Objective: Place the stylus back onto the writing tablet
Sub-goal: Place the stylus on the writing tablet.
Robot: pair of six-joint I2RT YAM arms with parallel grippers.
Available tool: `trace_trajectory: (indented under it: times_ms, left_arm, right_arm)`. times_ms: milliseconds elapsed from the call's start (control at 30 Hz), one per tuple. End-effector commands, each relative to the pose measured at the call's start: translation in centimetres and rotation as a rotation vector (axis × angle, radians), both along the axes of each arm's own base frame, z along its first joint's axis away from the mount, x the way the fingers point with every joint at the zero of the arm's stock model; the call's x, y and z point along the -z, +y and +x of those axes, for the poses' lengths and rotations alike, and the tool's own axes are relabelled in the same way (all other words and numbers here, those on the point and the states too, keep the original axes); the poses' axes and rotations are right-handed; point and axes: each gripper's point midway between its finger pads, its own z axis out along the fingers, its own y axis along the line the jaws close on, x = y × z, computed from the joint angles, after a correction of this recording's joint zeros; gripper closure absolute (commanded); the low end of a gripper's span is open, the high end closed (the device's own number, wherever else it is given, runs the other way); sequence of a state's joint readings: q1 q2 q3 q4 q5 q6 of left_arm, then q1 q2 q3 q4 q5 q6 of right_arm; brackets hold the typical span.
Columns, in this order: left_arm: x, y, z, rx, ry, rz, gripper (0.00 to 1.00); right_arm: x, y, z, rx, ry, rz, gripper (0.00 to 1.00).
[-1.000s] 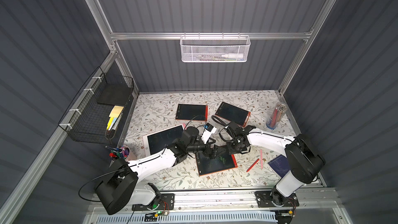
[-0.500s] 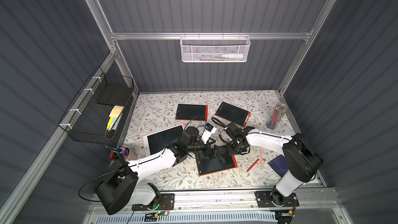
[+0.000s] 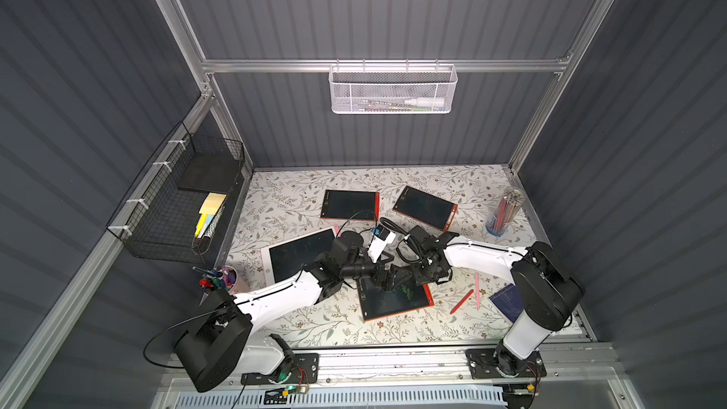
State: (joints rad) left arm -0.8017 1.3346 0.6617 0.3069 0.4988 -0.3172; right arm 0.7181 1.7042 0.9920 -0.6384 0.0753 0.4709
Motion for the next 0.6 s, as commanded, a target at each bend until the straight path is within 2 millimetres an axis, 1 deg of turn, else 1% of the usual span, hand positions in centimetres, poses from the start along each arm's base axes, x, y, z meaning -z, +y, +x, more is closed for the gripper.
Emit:
trace_trajectory:
  times_ms: [0, 100, 233, 300, 400, 467, 567]
  left_arm:
    - [-1.4, -0.2, 0.3, 0.009, -0.041, -0.022, 0.01]
    - [-1.4, -0.2, 0.3, 0.009, -0.042, -0.022, 0.01]
    - [-1.7, -0.2, 0.3, 0.006, -0.047, -0.026, 0.01]
    - [-2.1, -0.2, 0.3, 0.004, -0.058, -0.033, 0.01]
    - [-2.6, -0.1, 0.3, 0.005, -0.071, -0.041, 0.01]
    - [-3.1, -0.1, 0.3, 0.005, -0.079, -0.049, 0.01]
    - [-4.0, 0.0, 0.1, 0.009, -0.099, -0.067, 0.01]
  right_arm:
    - [2.8, -2.2, -2.0, 0.005, 0.081, -0.116, 1.00]
    - [2.4, -1.8, -1.7, 0.011, 0.067, -0.094, 1.00]
    - [1.0, -0.2, -0.8, 0.016, 0.037, -0.010, 1.00]
    - [0.3, 0.7, -0.4, 0.020, 0.025, 0.037, 1.00]
    - [-0.7, 1.5, 0.2, 0.037, 0.009, 0.103, 1.00]
    - [-1.3, 1.7, 0.5, 0.049, -0.006, 0.136, 1.00]
    - [-2.4, 1.3, 0.9, 0.062, -0.042, 0.160, 1.00]
